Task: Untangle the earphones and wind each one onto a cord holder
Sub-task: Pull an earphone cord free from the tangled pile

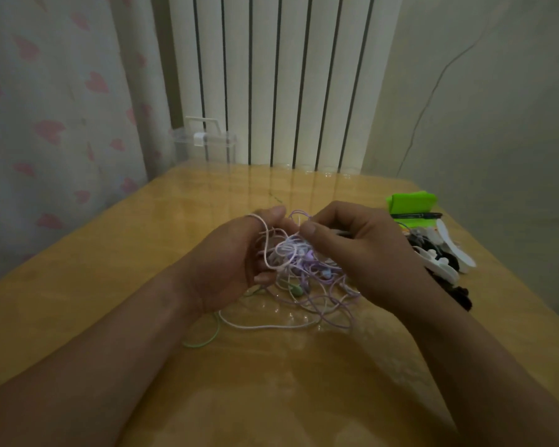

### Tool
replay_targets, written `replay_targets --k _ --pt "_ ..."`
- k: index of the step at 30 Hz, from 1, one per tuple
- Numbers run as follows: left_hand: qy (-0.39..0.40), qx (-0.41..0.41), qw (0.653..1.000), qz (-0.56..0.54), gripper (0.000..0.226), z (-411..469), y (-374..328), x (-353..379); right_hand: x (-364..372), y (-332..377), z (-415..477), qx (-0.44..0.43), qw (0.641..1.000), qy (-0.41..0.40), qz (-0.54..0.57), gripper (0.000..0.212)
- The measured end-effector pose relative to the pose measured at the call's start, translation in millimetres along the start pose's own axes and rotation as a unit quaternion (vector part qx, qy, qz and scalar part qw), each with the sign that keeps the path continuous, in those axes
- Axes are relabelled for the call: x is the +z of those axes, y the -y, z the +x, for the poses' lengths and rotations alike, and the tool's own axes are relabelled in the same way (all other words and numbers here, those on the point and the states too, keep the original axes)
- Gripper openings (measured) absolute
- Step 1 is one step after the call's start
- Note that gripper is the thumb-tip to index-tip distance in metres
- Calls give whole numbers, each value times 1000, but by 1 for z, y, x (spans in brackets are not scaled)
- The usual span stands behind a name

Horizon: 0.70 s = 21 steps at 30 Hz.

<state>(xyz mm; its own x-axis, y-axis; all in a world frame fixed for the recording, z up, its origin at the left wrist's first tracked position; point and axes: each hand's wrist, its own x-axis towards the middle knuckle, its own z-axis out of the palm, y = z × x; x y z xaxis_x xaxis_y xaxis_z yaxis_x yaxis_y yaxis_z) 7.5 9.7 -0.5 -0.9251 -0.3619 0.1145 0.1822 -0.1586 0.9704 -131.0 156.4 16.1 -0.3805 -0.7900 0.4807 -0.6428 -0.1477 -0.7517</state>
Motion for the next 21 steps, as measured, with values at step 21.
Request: replay_targets --k 21 --pt "19 22 999 40 37 3 4 -1 19 2 8 223 845 -89 478 29"
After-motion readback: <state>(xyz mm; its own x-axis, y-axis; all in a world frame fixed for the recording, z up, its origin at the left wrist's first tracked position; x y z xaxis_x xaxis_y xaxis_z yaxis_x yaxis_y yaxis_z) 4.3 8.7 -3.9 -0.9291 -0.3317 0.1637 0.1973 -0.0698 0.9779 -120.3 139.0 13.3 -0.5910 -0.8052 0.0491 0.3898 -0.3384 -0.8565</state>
